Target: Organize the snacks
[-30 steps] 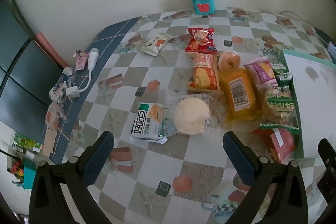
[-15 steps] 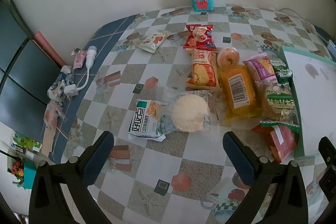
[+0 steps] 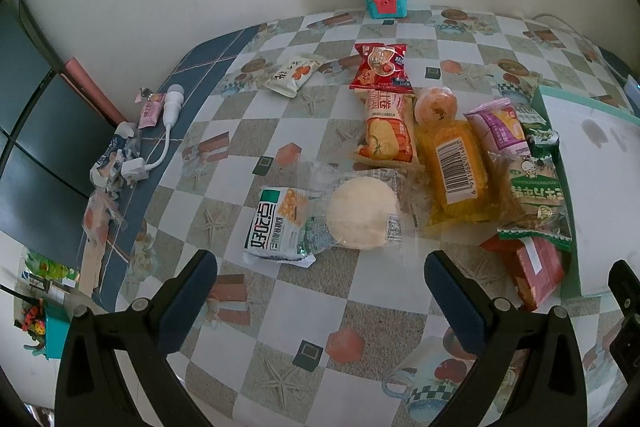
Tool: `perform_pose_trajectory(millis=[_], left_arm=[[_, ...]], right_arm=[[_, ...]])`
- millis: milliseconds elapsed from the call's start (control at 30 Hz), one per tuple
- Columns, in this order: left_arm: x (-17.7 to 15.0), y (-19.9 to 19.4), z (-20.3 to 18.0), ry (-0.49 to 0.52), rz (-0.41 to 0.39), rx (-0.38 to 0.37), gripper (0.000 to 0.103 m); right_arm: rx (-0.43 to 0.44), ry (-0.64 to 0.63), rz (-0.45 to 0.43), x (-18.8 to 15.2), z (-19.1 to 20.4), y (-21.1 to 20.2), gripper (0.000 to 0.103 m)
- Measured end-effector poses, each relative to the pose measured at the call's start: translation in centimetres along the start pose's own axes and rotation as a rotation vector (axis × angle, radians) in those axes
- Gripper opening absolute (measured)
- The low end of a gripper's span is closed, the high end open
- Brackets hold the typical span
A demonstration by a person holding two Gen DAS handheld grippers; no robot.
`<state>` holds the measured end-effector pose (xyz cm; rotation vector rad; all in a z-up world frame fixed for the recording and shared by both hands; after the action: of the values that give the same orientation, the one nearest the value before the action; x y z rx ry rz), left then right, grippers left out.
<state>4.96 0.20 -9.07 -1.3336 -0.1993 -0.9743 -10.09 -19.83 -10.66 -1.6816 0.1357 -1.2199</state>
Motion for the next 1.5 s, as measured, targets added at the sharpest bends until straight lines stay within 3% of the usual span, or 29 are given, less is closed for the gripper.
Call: perform_pose_trajectory(millis=[1500], left_arm=[[-0.48, 0.63, -0.22, -0.002, 0.045, -0.018, 0.103]], right_arm=[[0.014, -0.002, 0.045, -0.75, 0.51, 0.48, 0.103]])
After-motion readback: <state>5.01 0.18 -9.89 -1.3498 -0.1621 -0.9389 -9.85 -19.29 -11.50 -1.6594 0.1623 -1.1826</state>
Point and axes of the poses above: each gripper's, at about its wrist camera, not at the fingertips, and y roughly the way its jaws point, z to its left, x to its top, the point moved 9 cm from there along y, roughly the way its jaws point, and after that the axes turned 12 degrees about -z, right-handed, at the moved point
